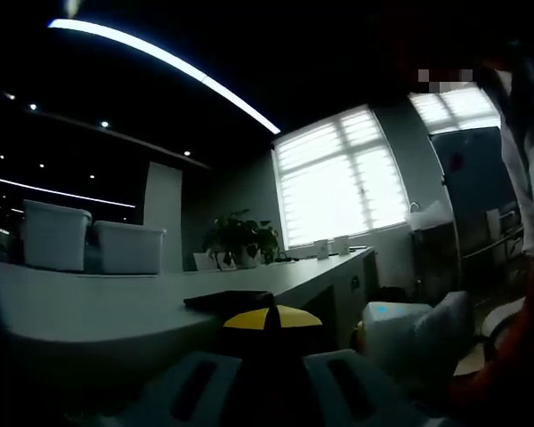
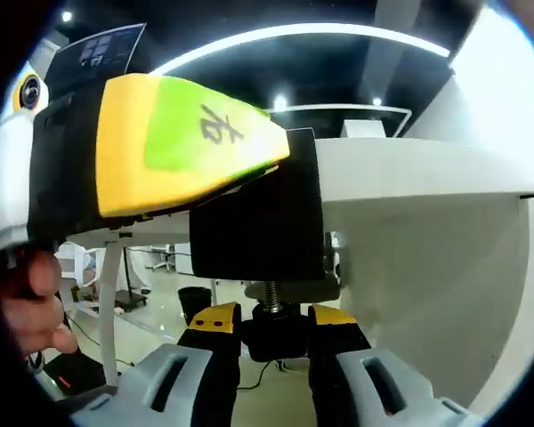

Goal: Clamp the fixed fixture on the desktop, loosen the retaining clip, secure it to the edge of the desk, and tighten the retaining clip.

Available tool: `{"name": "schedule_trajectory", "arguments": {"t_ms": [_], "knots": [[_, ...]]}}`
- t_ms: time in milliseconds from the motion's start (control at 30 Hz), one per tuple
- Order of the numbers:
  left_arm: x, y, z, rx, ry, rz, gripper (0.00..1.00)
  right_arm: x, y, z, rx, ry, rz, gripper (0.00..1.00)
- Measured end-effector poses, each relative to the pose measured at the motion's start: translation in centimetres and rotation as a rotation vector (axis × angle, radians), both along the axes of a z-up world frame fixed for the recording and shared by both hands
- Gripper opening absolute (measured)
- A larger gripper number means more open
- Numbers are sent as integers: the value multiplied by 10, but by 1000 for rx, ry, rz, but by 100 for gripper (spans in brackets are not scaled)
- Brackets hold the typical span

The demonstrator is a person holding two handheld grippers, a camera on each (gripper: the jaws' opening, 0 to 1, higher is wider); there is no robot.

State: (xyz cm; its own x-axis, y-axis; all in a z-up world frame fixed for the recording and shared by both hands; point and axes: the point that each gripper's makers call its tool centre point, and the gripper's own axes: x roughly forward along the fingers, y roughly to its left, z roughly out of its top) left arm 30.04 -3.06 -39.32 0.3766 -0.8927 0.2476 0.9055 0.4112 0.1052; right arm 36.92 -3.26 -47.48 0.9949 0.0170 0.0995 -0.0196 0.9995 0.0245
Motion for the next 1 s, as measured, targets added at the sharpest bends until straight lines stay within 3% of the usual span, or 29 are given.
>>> {"name": "schedule_trajectory", "arguments": {"t_ms": [200, 367, 467, 567, 767, 1000], "knots": [[0, 0, 0, 4, -1, -2, 1, 0, 7, 1, 9, -31, 135, 28], [0, 1, -1, 7, -1, -2, 1, 1, 18, 0, -122, -48, 390, 28], [0, 1, -1, -7, 9, -7, 1, 1, 25, 1, -154, -64, 514, 28], [0, -2, -2, -6, 16, -8, 1, -1, 28, 0, -125, -52, 624, 28], [-1, -3, -3, 9, 10, -7, 1, -3, 29, -1, -122, -50, 665, 28], [-1, -3, -3, 4, 11, -11, 1, -4, 28, -4, -86, -60, 632, 30]]}}
